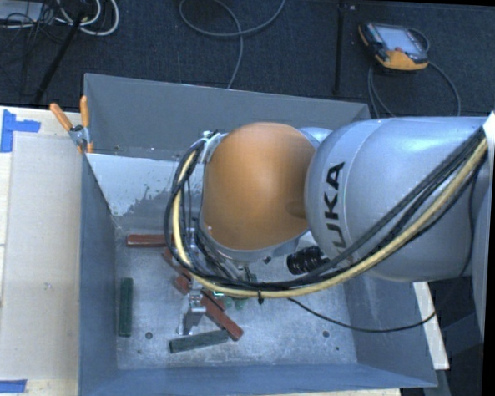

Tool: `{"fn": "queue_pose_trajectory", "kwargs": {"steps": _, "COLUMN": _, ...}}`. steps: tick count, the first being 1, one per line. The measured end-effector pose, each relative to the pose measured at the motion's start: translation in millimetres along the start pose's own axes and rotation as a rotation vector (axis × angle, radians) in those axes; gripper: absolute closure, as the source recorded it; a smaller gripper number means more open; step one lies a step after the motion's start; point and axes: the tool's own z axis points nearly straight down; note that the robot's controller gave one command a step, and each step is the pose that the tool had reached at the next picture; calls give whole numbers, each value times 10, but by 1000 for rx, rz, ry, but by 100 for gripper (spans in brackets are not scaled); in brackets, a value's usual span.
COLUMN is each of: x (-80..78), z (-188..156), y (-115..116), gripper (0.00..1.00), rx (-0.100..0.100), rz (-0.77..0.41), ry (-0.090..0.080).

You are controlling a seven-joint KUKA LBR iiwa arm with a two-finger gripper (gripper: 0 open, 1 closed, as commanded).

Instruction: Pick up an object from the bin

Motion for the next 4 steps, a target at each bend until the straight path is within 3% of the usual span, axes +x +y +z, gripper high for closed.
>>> {"fn": "queue_pose_trajectory", "kwargs": {"steps": 1, "x": -17, "z": -39, "y": -4, "gripper": 0, "rx": -3, "rz": 3, "ry": -7}}
{"fn": "queue_pose_trajectory", "kwargs": {"steps": 2, "x": -45, "z": 494, "y": -104, "gripper": 0, "rx": -4, "rz": -63, "ry": -12}}
{"fn": "queue_pose_trajectory", "kwargs": {"steps": 3, "x": -16, "z": 1243, "y": -201, "gripper": 0, "rx": -3, "rz": -214, "ry": -11}}
{"fn": "queue_pose_trajectory", "kwargs": {"steps": 4, "x": 23, "z": 1493, "y": -593, "gripper": 100, "rx": -8, "rz": -88, "ry": -14}}
